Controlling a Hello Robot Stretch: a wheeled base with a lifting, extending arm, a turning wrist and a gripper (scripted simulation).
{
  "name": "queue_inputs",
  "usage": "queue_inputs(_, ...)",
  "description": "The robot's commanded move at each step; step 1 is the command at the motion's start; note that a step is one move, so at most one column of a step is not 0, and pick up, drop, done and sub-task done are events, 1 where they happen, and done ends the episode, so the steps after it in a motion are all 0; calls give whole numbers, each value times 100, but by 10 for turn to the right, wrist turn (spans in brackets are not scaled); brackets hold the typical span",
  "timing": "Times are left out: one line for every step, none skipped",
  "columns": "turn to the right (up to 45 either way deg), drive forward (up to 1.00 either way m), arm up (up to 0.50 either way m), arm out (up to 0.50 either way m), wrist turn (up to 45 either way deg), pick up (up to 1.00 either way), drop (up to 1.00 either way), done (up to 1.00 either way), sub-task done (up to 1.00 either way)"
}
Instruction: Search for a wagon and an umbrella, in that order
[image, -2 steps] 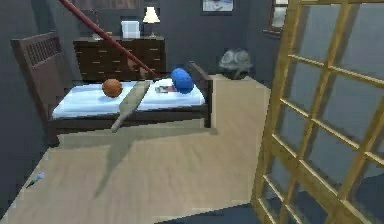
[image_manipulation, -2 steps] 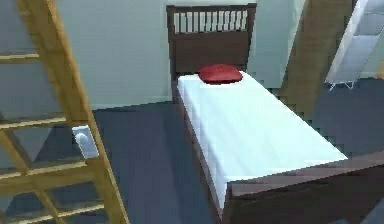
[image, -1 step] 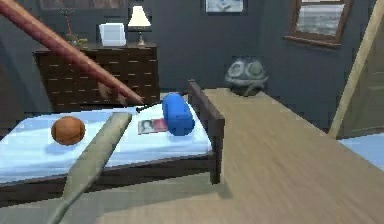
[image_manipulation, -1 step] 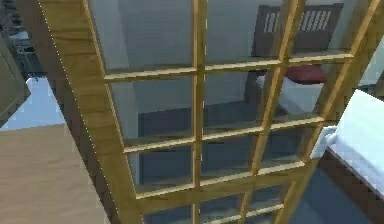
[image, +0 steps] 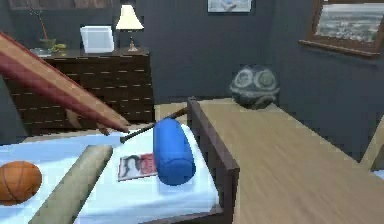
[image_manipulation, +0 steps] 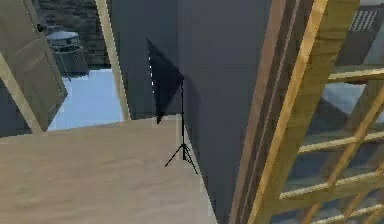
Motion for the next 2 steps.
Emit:
queue_inputs(450,0,0,0,0,0,0,0,0)
queue_inputs(420,0,0,0,0,0,0,0,0)
